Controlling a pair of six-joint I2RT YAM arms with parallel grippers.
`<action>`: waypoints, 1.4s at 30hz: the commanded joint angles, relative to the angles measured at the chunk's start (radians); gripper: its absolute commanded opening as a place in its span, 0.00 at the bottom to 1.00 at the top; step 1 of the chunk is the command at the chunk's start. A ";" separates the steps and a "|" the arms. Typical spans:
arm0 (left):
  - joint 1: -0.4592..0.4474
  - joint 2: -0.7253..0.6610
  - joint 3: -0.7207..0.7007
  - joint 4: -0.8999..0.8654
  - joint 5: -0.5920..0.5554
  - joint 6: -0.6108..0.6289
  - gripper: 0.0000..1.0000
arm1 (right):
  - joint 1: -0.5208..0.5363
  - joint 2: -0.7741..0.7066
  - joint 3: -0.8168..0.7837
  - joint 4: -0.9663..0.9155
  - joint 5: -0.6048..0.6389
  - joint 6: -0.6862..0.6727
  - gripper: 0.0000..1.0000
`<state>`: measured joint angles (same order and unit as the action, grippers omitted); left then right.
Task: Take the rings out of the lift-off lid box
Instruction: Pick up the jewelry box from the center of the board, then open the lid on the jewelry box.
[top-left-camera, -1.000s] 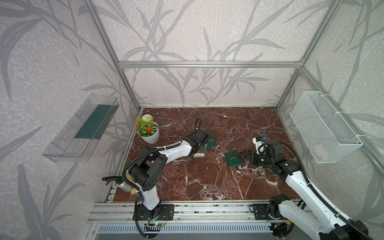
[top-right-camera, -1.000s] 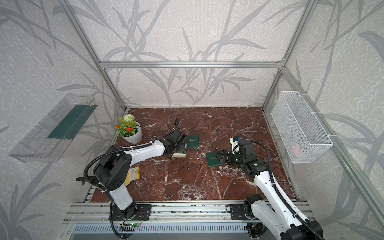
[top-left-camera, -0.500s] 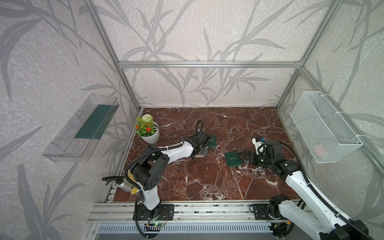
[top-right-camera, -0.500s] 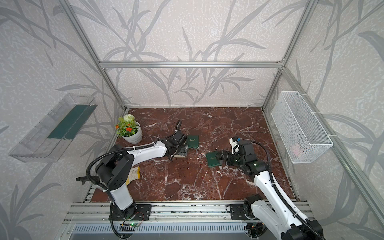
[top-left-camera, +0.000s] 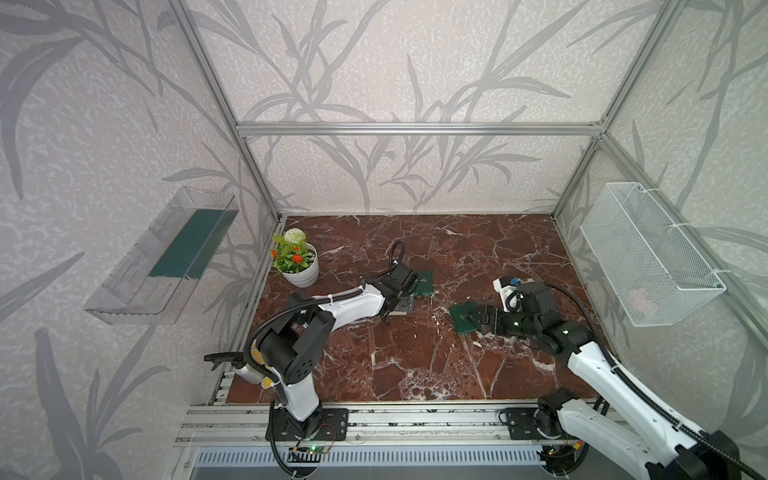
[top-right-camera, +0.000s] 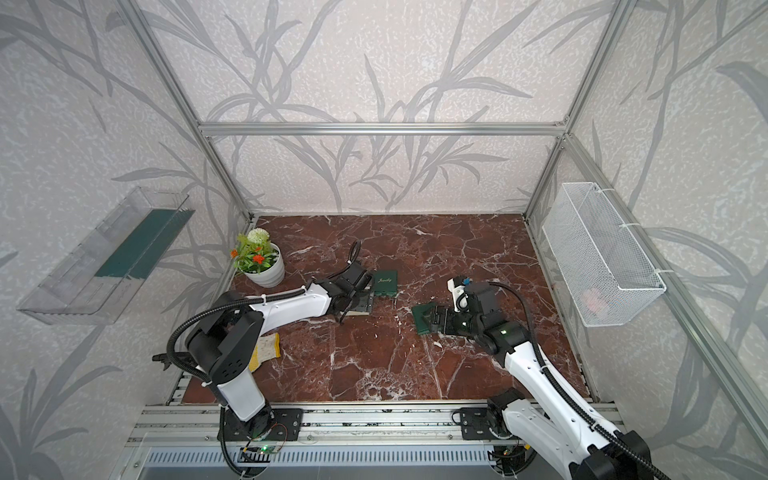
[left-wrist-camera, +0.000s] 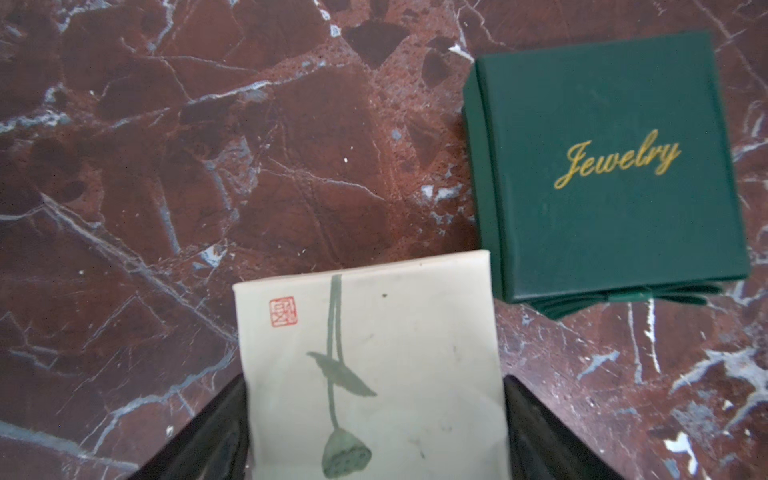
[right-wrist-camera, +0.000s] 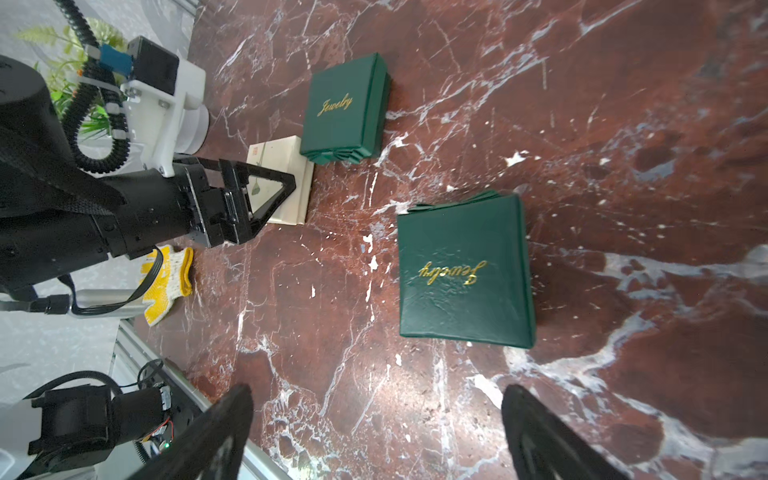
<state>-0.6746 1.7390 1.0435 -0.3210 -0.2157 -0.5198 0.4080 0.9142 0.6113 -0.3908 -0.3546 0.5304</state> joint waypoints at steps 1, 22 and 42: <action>-0.002 -0.087 -0.035 0.039 0.057 -0.013 0.85 | 0.064 0.037 0.000 0.061 0.030 0.057 0.92; -0.003 -0.235 -0.091 0.192 0.393 -0.040 0.84 | 0.220 0.272 -0.005 0.418 0.018 0.276 0.75; -0.008 -0.285 -0.198 0.268 0.441 -0.121 0.83 | 0.235 0.342 -0.030 0.513 0.048 0.351 0.58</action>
<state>-0.6758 1.4944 0.8604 -0.0830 0.2131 -0.6140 0.6327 1.2427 0.5816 0.0917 -0.3199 0.8661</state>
